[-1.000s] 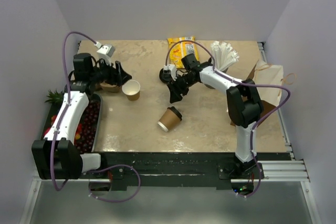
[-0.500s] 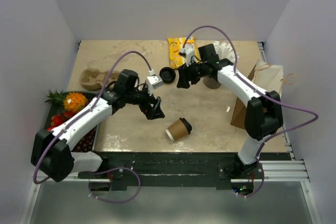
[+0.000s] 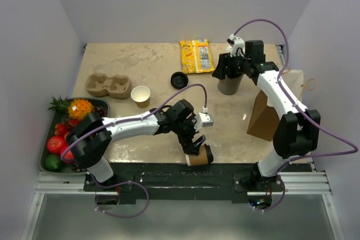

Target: Pack the takeout coffee

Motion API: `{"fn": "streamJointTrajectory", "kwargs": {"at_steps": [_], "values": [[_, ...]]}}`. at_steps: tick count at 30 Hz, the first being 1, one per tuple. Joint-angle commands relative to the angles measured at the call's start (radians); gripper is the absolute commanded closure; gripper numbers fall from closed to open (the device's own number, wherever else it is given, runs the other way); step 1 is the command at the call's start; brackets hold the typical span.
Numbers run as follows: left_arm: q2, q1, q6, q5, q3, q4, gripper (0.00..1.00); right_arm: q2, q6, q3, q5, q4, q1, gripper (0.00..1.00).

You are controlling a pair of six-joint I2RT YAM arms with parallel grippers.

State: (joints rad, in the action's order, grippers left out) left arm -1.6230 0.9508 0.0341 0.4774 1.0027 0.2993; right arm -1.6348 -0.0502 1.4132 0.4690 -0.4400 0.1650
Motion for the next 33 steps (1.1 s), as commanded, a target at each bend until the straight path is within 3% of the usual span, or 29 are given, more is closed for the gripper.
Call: {"fn": "streamJointTrajectory", "kwargs": {"at_steps": [1,10,17,21,26,31,33], "values": [[-0.06,0.061,-0.028,0.053,0.039,-0.065,0.01,0.039,-0.065,-0.04,0.059,0.038,-0.048,0.34],[-0.13,0.158,-0.014,0.064,0.057,-0.094,0.01,0.038,-0.066,-0.089,0.152,0.046,-0.07,0.34],[-0.098,0.152,0.078,0.073,0.027,-0.155,0.14,0.041,-0.028,-0.103,0.175,0.044,-0.068,0.36],[-0.018,0.103,0.137,0.173,-0.104,-0.323,0.19,0.085,0.003,-0.126,0.175,0.075,-0.068,0.37],[0.057,0.017,0.124,0.195,-0.191,-0.477,0.25,0.09,0.038,-0.106,0.197,0.06,-0.05,0.37],[0.193,-0.041,0.047,0.003,-0.369,-0.765,0.24,0.089,0.093,-0.108,0.195,0.095,0.01,0.37],[0.218,-0.046,0.032,-0.118,-0.43,-0.981,0.22,0.087,0.119,-0.112,0.169,0.103,0.031,0.37]]}}
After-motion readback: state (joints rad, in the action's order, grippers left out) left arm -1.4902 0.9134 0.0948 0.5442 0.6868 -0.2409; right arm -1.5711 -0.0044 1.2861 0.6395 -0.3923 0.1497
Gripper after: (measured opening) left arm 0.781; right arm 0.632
